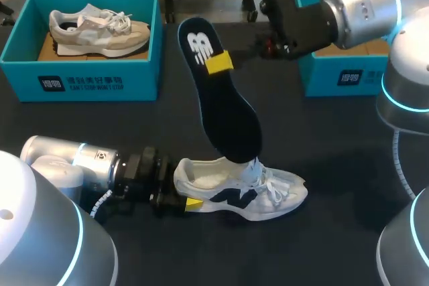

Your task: Take the shoe out of the shoebox, open the shoe tongue, remove and reinsert the insole, then place the shoe into the shoebox

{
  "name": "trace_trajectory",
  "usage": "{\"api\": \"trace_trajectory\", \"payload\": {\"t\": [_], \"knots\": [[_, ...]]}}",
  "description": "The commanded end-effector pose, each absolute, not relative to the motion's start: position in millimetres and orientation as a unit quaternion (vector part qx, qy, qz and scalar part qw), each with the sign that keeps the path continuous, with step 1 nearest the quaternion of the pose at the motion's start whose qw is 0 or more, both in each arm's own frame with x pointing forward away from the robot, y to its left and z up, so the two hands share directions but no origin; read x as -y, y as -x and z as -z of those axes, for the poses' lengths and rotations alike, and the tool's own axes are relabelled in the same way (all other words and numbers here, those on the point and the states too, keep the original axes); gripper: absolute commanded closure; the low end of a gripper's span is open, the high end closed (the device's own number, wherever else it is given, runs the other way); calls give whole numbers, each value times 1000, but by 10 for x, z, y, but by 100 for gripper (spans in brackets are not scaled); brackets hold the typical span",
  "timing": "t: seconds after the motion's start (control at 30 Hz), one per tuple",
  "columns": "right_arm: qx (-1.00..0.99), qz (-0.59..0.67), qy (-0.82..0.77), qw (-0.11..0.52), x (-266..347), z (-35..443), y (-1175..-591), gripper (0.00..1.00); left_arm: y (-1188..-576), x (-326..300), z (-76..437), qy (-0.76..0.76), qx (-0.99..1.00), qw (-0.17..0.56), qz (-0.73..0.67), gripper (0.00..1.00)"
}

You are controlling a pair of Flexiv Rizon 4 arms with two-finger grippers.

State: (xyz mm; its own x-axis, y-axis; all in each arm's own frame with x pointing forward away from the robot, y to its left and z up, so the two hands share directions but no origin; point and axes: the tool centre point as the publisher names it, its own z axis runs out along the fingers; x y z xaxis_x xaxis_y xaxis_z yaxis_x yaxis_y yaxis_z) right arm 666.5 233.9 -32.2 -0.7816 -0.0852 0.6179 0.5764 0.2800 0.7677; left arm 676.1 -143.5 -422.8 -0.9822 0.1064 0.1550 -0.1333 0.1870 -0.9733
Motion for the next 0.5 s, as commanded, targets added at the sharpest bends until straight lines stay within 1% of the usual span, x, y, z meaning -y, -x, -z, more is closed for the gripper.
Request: {"api": "trace_trajectory", "payload": {"t": [0.03, 0.1, 0.5], "knots": [[728, 599, 193, 271, -2084, 180, -6386, 100, -6766, 1444, 4247, -10, 765, 93, -637, 100], [687, 638, 210, 278, -1948, 55, -6261, 100, -6766, 1444, 4247, -10, 765, 93, -637, 100], [687, 638, 210, 278, -1948, 55, -6261, 100, -6766, 1444, 4247, -10, 765, 93, -637, 100]]}}
